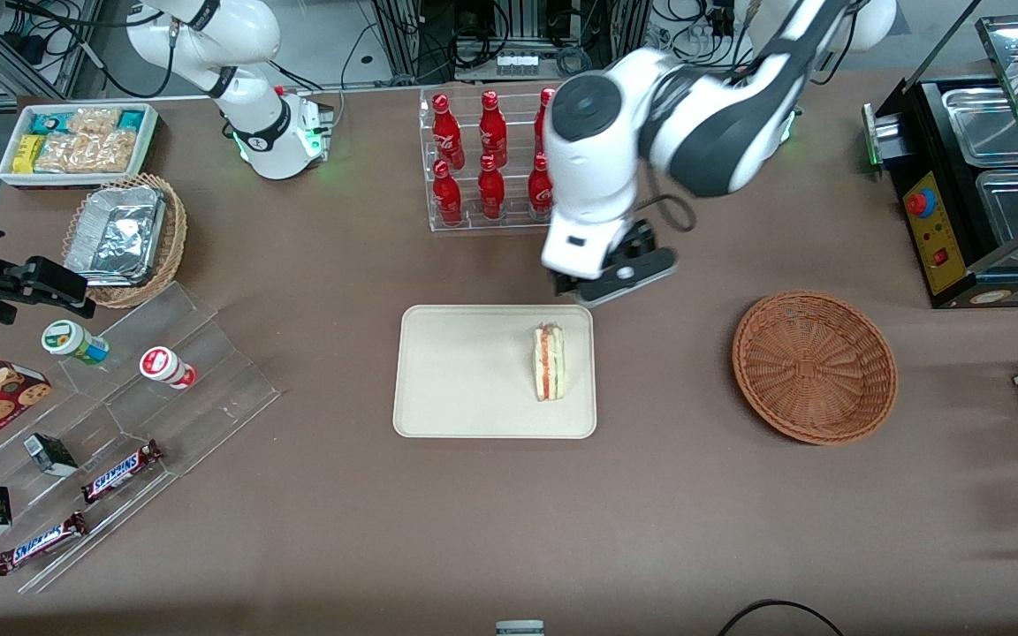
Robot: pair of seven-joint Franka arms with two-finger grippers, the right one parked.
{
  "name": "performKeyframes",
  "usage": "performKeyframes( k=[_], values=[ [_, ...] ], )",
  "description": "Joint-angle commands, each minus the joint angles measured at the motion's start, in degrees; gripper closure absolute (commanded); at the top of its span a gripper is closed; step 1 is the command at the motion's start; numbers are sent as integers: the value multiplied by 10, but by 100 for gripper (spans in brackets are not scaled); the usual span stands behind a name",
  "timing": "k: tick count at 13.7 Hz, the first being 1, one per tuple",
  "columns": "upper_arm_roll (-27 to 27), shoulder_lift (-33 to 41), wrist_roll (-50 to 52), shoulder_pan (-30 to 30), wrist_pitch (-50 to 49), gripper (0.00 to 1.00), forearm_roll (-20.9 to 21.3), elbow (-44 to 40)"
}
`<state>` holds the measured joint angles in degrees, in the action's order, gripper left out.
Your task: Place sandwich from basket to tray
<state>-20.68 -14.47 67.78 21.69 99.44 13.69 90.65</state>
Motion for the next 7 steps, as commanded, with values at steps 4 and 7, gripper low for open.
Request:
performKeyframes(
  k=[4, 7],
  values=[
    [0, 89, -52, -73, -72, 0, -31, 29],
    [0, 134, -124, -129, -71, 0, -51, 71]
  ],
)
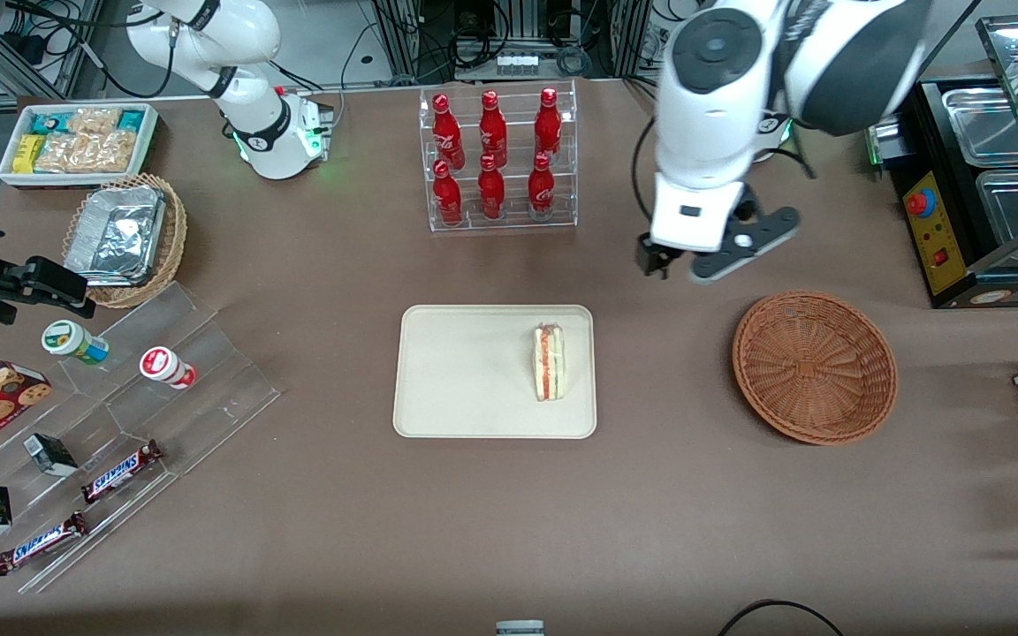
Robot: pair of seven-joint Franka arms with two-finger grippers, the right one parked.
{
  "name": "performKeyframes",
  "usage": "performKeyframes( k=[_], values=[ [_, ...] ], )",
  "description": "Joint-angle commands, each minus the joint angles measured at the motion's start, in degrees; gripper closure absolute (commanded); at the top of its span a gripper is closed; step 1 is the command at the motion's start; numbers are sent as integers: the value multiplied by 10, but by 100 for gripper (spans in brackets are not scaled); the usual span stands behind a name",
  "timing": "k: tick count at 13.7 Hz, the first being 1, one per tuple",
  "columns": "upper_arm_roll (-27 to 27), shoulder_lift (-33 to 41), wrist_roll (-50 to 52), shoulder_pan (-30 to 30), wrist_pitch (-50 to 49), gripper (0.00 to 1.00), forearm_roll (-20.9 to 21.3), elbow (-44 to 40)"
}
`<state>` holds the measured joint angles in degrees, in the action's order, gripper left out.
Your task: Place sandwich from basket to tray
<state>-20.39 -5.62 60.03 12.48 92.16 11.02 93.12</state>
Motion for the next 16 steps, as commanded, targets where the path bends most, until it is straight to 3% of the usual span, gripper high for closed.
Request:
performKeyframes(
  k=[1, 3, 11, 16],
  values=[
    [-2, 60, -83, -60, 1, 0, -35, 55],
    [2, 81, -153, -100, -7, 0, -52, 66],
    [193, 177, -445, -96, -22, 0, -115, 136],
    [215, 136, -513, -95, -41, 0, -119, 67]
  ],
)
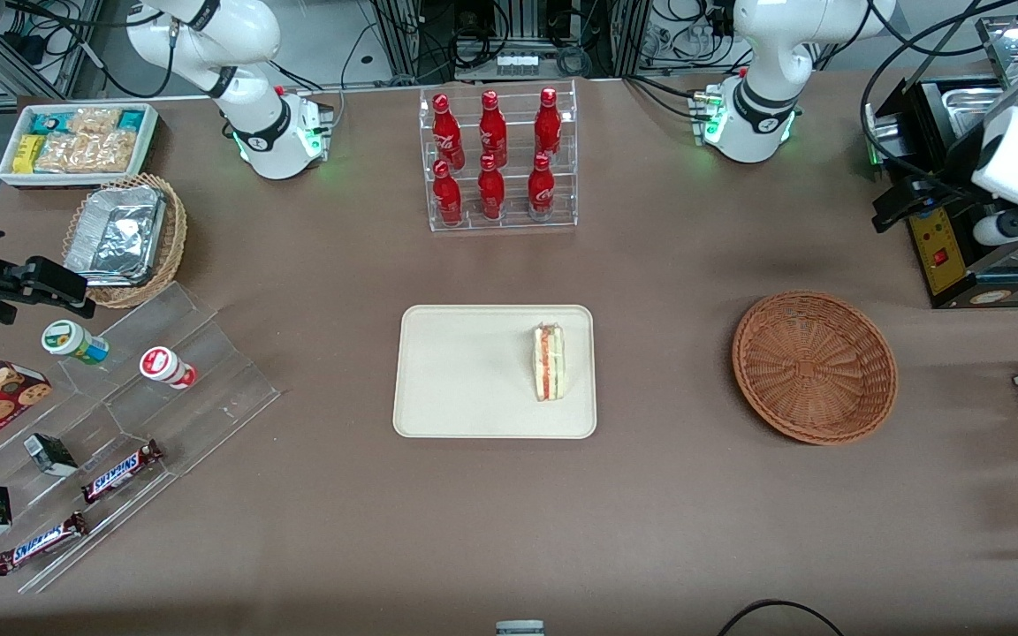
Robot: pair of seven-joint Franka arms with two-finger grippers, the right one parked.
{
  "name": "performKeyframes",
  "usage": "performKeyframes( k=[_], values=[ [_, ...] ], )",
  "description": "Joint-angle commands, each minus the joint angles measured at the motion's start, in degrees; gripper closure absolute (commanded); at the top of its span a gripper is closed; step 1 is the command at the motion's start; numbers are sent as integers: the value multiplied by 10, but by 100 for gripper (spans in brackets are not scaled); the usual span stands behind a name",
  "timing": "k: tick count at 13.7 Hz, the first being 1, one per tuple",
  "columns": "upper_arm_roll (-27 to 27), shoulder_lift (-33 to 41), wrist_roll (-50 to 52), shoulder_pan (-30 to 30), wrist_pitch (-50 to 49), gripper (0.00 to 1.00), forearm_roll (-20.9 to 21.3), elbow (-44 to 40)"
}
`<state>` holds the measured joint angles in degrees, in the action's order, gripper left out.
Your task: Place sandwich from basket to tray
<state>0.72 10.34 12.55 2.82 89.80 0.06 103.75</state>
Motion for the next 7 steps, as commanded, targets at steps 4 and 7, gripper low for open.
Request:
performKeyframes(
  k=[4, 7],
  values=[
    [24, -45, -186, 2, -45, 0, -5, -73],
    [24, -48, -186, 3, -46, 0, 2, -79]
  ],
)
